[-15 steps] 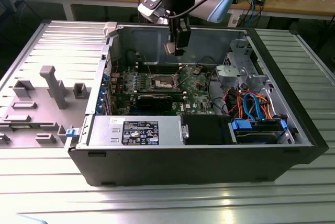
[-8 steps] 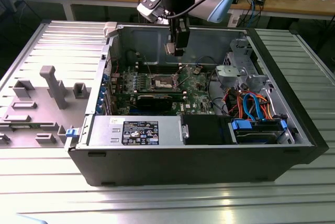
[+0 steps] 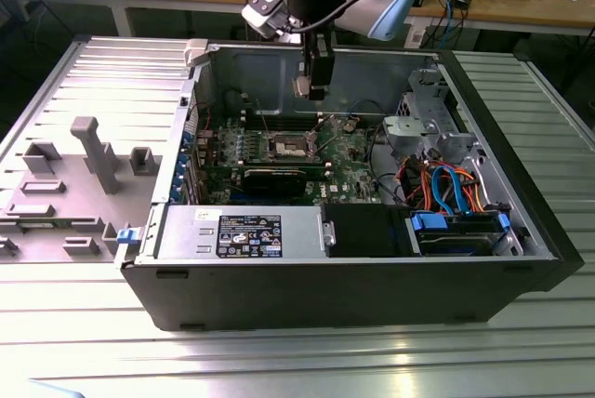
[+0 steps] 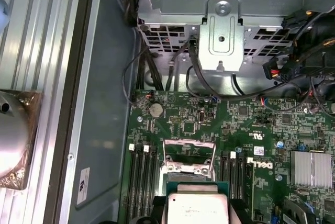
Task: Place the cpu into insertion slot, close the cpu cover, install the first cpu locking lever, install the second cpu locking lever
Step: 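Place the cpu into insertion slot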
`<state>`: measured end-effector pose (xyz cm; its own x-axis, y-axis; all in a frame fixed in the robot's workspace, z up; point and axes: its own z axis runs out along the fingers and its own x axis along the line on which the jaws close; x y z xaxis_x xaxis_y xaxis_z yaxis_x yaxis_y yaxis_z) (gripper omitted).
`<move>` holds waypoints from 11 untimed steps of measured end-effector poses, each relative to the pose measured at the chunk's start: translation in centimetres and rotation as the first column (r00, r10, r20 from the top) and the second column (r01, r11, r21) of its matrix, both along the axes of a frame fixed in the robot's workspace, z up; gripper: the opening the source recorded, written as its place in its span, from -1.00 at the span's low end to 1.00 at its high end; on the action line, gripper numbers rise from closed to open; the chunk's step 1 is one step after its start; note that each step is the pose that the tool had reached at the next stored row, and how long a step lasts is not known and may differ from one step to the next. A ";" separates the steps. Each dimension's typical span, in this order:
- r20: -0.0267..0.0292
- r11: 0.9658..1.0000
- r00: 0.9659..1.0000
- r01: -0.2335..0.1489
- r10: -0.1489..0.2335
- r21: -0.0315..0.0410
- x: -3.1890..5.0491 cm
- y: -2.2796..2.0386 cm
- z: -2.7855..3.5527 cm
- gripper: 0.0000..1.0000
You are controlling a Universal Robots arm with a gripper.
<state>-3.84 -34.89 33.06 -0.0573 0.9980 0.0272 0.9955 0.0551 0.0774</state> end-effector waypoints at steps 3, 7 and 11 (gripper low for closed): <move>0.000 0.999 0.999 0.032 -0.032 0.000 0.00 0.00 -0.08 0.09; 0.000 0.999 0.999 0.040 -0.040 0.000 0.00 0.01 -0.25 0.09; 0.000 0.999 0.999 0.040 -0.040 -0.001 -0.31 0.01 -0.92 0.09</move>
<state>-4.14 -34.88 32.14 -0.0170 0.9995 0.0266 0.9969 0.0149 0.0773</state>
